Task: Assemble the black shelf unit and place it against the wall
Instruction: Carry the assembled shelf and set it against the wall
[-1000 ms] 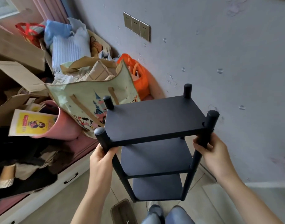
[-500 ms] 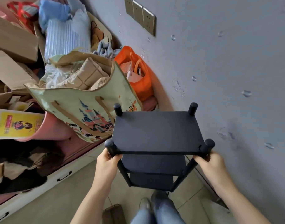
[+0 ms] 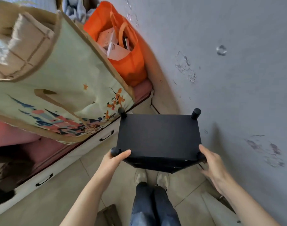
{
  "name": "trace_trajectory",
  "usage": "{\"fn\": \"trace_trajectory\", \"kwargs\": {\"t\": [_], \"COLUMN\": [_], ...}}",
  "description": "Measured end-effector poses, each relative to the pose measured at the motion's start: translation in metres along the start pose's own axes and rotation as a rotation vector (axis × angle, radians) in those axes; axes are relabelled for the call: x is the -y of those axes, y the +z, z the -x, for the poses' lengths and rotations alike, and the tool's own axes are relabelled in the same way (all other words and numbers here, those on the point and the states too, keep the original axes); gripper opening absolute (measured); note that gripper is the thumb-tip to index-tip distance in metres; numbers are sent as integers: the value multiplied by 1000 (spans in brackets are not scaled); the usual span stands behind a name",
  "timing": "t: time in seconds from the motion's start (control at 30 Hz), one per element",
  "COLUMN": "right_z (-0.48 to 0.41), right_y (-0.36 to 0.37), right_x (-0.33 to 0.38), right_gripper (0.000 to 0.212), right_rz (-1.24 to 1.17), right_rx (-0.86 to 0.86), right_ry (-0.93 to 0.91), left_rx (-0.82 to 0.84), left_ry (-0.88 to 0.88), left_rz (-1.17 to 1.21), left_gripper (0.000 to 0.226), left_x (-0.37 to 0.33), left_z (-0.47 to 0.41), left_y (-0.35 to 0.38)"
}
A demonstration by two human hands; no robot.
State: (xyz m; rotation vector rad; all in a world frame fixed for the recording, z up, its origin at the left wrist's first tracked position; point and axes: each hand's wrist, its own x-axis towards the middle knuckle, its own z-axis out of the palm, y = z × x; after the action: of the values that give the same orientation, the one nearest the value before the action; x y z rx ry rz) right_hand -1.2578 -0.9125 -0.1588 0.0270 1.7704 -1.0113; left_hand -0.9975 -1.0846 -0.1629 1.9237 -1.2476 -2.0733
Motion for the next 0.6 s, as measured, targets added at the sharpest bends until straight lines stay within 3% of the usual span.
{"fn": "trace_trajectory", "kwargs": {"t": [0.2, 0.3, 0.6], "right_z": [-53, -61, -73], "right_y": [2, 6, 24], "right_x": [-34, -45, -69], "right_gripper": [17, 21, 29], "right_rz": [14, -33, -157], "right_rx": [-94, -133, -174], "right_ry": [85, 108, 147], "left_rx": [-25, -75, -76], "left_ry": [-85, -86, -60], "left_rz": [84, 75, 91], "left_gripper": [20, 11, 17], "left_x": [24, 36, 52], "left_z": [-62, -76, -108], "left_y": [18, 22, 25]}}
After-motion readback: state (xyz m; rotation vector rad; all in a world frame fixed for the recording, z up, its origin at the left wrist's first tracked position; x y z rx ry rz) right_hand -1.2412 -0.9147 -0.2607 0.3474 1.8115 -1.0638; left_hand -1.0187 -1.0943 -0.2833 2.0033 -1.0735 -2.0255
